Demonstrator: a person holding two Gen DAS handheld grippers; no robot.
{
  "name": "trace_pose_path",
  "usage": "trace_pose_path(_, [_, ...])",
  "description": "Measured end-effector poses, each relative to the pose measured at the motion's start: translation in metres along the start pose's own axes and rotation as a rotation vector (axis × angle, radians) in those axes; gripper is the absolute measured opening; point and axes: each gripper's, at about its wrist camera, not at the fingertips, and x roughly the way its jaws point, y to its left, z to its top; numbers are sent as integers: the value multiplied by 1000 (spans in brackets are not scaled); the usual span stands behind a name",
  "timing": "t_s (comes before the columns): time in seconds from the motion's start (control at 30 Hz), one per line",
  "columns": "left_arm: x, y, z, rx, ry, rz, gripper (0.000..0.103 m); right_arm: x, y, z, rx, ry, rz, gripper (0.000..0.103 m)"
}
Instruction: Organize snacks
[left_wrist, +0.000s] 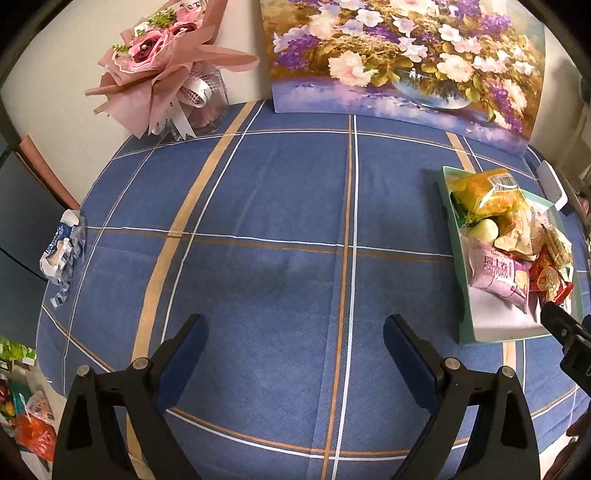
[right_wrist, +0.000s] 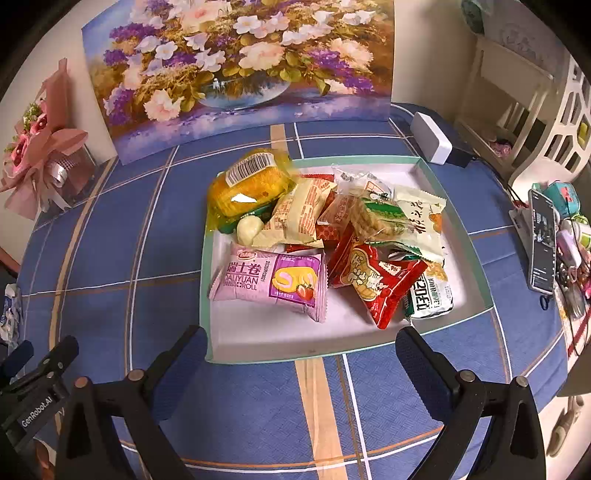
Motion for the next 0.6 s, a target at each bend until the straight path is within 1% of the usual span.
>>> trace_pose_path(0.1, [-1,-2,1,5,1,-9,96,1,0,0,1,5,2,103])
trace_pose_path(0.3, [-1,-4,1,21,-1,3,96,1,0,0,4,10,7,103])
trace_pose_path(0.6, [-1,-5,1,11,4,5,96,3,-1,0,11,19,11,103])
